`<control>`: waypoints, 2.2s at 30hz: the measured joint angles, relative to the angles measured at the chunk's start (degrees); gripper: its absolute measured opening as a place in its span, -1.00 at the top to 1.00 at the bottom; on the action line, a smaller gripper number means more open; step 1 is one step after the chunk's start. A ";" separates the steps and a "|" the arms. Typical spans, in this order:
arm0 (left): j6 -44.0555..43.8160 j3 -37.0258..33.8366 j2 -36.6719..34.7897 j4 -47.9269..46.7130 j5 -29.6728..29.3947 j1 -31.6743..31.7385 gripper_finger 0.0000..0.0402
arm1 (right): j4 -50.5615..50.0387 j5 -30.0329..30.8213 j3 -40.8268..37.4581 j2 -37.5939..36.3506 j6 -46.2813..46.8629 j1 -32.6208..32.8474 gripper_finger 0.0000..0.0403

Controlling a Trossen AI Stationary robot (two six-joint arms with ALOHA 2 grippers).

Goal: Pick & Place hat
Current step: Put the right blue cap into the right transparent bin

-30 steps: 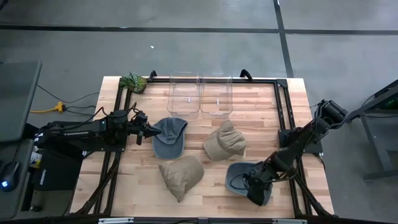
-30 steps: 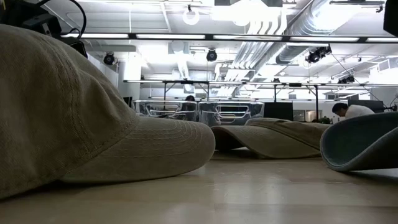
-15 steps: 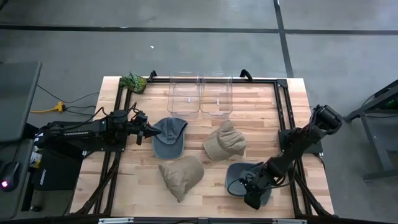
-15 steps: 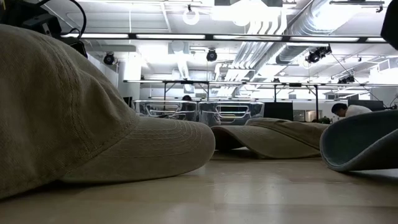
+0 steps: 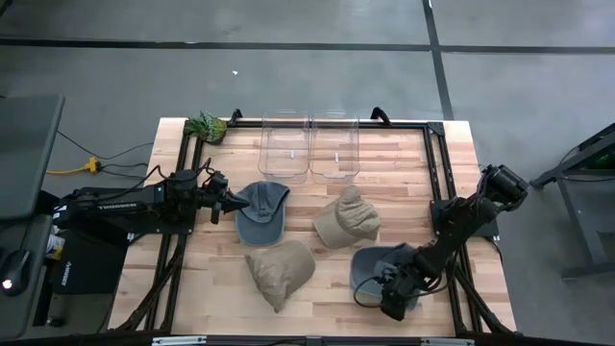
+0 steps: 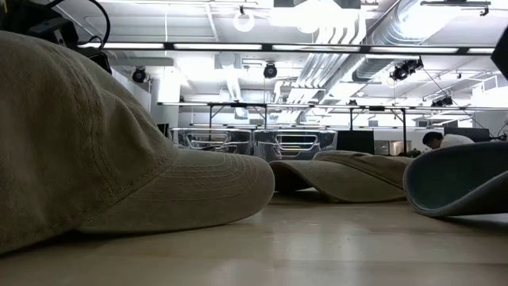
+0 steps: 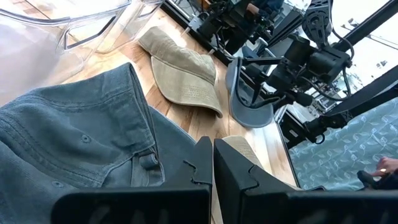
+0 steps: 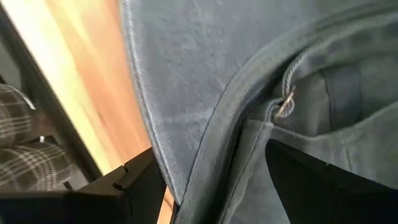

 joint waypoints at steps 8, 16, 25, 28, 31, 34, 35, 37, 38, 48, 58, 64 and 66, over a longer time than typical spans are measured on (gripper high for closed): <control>0.00 0.00 0.00 0.00 0.00 0.00 1.00 | -0.20 -2.45 0.00 0.00 2.64 -0.02 -0.06; 0.00 0.00 0.00 -0.02 0.00 0.00 1.00 | -0.24 -3.44 1.01 -0.11 2.66 -0.02 0.55; 0.00 0.00 -0.01 -0.02 0.00 0.00 1.00 | -1.44 -2.67 1.03 -3.95 6.19 -0.02 0.91; 0.00 0.00 -0.01 -0.02 0.00 0.00 1.00 | -2.23 -1.75 1.03 -5.96 6.48 -0.02 0.94; -0.02 0.00 0.00 -0.02 0.00 0.00 1.00 | -4.66 -1.25 1.03 -7.83 7.76 -0.02 0.94; 0.00 0.00 -0.02 -0.02 0.00 0.00 1.00 | -6.95 -1.15 1.06 -9.75 8.67 -0.02 0.94; 0.00 0.00 0.00 -0.02 0.00 0.00 1.00 | -8.53 -1.14 1.41 -10.23 8.93 -0.01 0.94; 0.00 0.00 0.00 -0.02 0.00 0.00 1.00 | -11.85 -1.14 2.86 -10.74 8.91 0.02 0.94; 0.00 0.00 -0.01 -0.02 0.00 0.00 1.00 | -13.58 -1.07 3.88 -10.83 8.70 0.02 0.94; 0.00 0.00 -0.02 -0.02 0.00 0.00 1.00 | -35.52 5.37 17.40 -11.21 4.62 1.26 0.94; 0.00 0.00 0.00 -0.01 0.00 0.00 1.00 | -51.83 18.87 24.89 -11.21 -9.53 1.37 0.94; 0.00 0.00 0.00 -0.02 0.00 0.00 1.00 | -57.66 24.67 25.27 -11.21 -26.59 -1.21 0.94; -0.01 0.00 0.00 -0.02 0.00 0.00 1.00 | -58.43 27.26 25.27 -11.44 -33.01 -2.67 0.94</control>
